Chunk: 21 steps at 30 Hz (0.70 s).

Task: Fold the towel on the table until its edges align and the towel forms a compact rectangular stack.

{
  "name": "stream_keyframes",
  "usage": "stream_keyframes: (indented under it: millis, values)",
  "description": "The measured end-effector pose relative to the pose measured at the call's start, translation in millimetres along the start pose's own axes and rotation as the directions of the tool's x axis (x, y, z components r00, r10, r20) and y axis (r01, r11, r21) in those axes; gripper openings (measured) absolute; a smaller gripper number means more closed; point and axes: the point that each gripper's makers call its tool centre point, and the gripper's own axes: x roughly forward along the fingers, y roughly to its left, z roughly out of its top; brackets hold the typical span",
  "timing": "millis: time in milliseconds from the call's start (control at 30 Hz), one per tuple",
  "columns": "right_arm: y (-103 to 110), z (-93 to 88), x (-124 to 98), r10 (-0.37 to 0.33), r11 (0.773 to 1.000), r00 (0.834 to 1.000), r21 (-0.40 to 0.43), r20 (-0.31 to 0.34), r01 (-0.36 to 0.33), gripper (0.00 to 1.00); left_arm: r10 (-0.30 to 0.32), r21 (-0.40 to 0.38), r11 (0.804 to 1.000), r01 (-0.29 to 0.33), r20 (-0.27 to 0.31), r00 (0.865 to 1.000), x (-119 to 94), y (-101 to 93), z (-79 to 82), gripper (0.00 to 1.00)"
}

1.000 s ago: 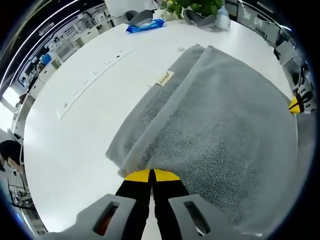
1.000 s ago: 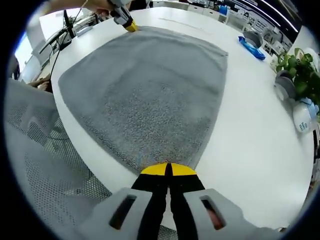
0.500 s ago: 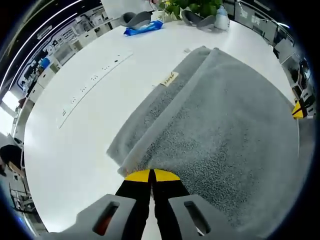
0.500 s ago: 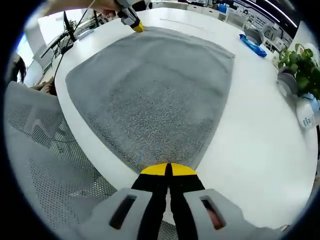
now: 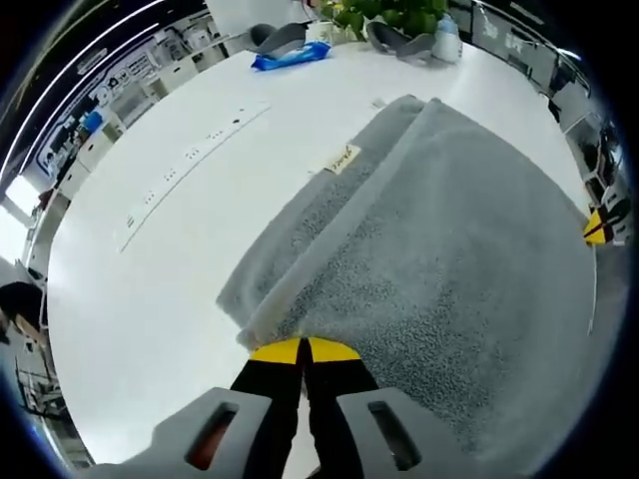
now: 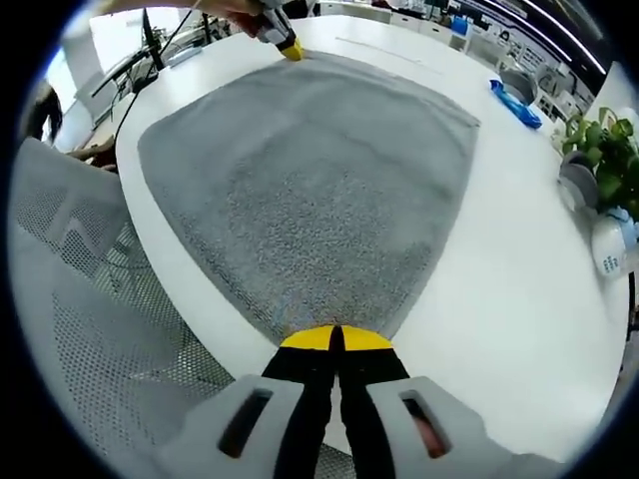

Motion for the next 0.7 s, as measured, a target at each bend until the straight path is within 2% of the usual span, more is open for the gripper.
stream_keyframes:
  millis: [67, 133, 267, 333, 433, 500, 533, 600, 633, 700]
  values:
    - [-0.9, 0.1, 0.1, 0.000, 1.000, 1.000, -0.005, -0.004, 0.000, 0.00, 0.016, 0.023, 1.000, -0.017, 0.027, 1.000, -8.1, 2.5, 2.8, 0.01]
    - [-1.8, 0.2, 0.1, 0.008, 1.000, 1.000, 0.007, -0.009, -0.008, 0.00, 0.008, 0.018, 1.000, -0.009, 0.066, 0.998, -18.3, 1.6, 7.1, 0.06]
    - [-1.8, -0.2, 0.0, 0.025, 0.999, 1.000, 0.024, -0.009, -0.024, 0.00, 0.077, -0.066, 0.995, -0.069, 0.134, 0.988, -41.9, 6.4, 8.9, 0.09]
    - [-1.1, -0.2, 0.2, 0.030, 1.000, 1.000, 0.010, -0.002, -0.030, 0.00, 0.066, -0.069, 0.996, -0.057, 0.136, 0.988, -51.3, 0.6, 4.1, 0.10]
    - [-0.8, -0.2, 0.0, 0.034, 0.999, 0.999, -0.002, 0.005, -0.034, 0.00, 0.054, -0.079, 0.996, -0.040, 0.187, 0.981, -71.4, -14.9, -1.8, 0.10]
    - [-0.8, -0.1, -0.1, 0.043, 0.999, 0.999, -0.001, 0.003, -0.043, 0.00, 0.043, -0.082, 0.996, -0.024, 0.237, 0.971, -84.3, -28.1, -4.6, 0.12]
    - [-1.2, -0.1, 0.1, 0.049, 0.999, 0.999, -0.003, 0.002, -0.049, 0.00, 0.031, -0.081, 0.997, -0.011, 0.248, 0.968, -88.7, -34.5, -7.0, 0.13]
    - [-1.9, -0.2, -0.2, 0.064, 0.998, 0.998, -0.003, 0.003, -0.064, 0.00, 0.031, -0.149, 0.989, 0.008, 0.256, 0.966, -98.9, -50.8, -19.2, 0.13]
    - [-2.1, -0.3, -0.4, 0.077, 0.997, 0.997, 0.004, 0.006, -0.077, 0.00, 0.015, -0.139, 0.990, 0.021, 0.250, 0.968, -101.8, -58.2, -25.0, 0.13]
    - [-2.0, -0.3, -0.9, 0.097, 0.995, 0.995, 0.018, 0.010, -0.097, 0.00, 0.002, -0.140, 0.989, 0.037, 0.271, 0.963, -109.8, -76.8, -35.4, 0.13]
